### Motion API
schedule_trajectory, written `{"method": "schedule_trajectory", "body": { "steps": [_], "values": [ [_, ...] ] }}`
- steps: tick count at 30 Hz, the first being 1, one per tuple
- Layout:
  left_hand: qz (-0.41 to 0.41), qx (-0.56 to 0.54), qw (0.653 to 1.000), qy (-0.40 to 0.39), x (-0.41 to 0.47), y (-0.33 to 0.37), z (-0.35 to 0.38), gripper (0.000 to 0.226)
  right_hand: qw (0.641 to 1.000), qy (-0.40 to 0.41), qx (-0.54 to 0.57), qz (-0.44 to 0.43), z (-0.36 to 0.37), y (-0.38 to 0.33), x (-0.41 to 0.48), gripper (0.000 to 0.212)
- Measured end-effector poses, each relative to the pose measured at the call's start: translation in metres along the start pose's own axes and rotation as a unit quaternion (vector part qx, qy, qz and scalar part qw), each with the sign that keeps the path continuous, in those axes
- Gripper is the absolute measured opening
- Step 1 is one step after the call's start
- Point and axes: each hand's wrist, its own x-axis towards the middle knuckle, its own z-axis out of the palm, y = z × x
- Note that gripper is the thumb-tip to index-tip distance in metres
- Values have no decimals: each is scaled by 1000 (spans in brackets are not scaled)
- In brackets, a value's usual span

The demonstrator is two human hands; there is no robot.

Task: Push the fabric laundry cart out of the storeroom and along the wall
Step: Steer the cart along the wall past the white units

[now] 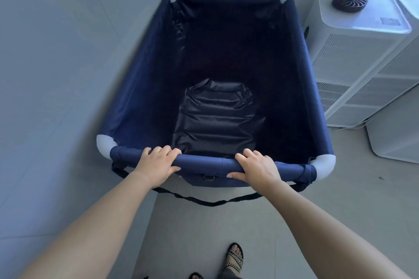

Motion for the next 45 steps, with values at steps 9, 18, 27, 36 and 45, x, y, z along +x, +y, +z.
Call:
{"method": "schedule_trajectory", "body": {
  "steps": [9, 18, 27, 36, 45],
  "values": [
    [-47, -35, 998, -22, 26, 4, -17, 39, 999, -22, 23, -33, -15, 16, 28, 53],
    [-43, -40, 998, -20, 44, 0, -18, 45, 998, 10, 27, -48, -19, 26, 41, 52],
    [-17, -25, 999, -36, 50, -8, -16, 50, 999, -26, -12, -23, -21, 21, 43, 54],
    [66, -59, 996, 0, 61, -27, -19, 38, 997, -56, 36, 40, -27, 16, 40, 51],
    [109, -34, 993, -13, 66, -33, -16, 45, 996, -13, 42, 77, -19, 14, 24, 47]
  ]
}}
